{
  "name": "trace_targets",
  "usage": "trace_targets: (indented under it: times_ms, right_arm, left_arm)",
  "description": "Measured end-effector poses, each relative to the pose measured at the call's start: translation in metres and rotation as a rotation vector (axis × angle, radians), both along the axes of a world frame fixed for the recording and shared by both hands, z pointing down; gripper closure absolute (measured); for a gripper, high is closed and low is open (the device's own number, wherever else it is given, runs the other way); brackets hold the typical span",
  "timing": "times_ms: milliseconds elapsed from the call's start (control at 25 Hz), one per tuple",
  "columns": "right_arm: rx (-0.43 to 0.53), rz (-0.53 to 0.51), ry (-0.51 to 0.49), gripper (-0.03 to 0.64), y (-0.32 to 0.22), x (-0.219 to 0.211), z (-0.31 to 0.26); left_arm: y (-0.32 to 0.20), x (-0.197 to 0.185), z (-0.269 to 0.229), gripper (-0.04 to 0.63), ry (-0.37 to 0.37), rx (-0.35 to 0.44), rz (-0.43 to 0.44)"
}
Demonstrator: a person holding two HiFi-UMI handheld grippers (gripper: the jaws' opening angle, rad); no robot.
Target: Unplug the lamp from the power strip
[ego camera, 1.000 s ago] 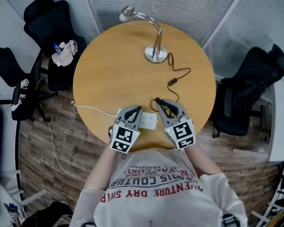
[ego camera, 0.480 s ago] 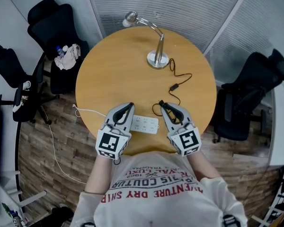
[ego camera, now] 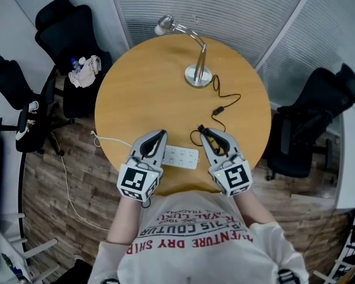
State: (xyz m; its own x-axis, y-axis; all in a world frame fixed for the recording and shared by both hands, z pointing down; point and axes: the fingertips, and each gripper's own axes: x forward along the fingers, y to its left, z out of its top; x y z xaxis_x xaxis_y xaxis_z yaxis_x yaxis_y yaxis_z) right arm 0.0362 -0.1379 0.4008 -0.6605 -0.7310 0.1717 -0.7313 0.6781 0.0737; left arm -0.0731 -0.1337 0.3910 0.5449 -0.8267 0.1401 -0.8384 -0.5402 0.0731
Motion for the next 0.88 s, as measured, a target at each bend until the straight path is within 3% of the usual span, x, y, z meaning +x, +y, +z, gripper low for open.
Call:
trace_targets:
  times_ms: [880]
  right_arm:
    - [-0.041,0.039,-0.045,0.545,-0.0062,0.0000,0.0031]
  left_arm:
    - [-0.0011,0.0027,0.0057,0.568,-0.015,-0.013,-0.001]
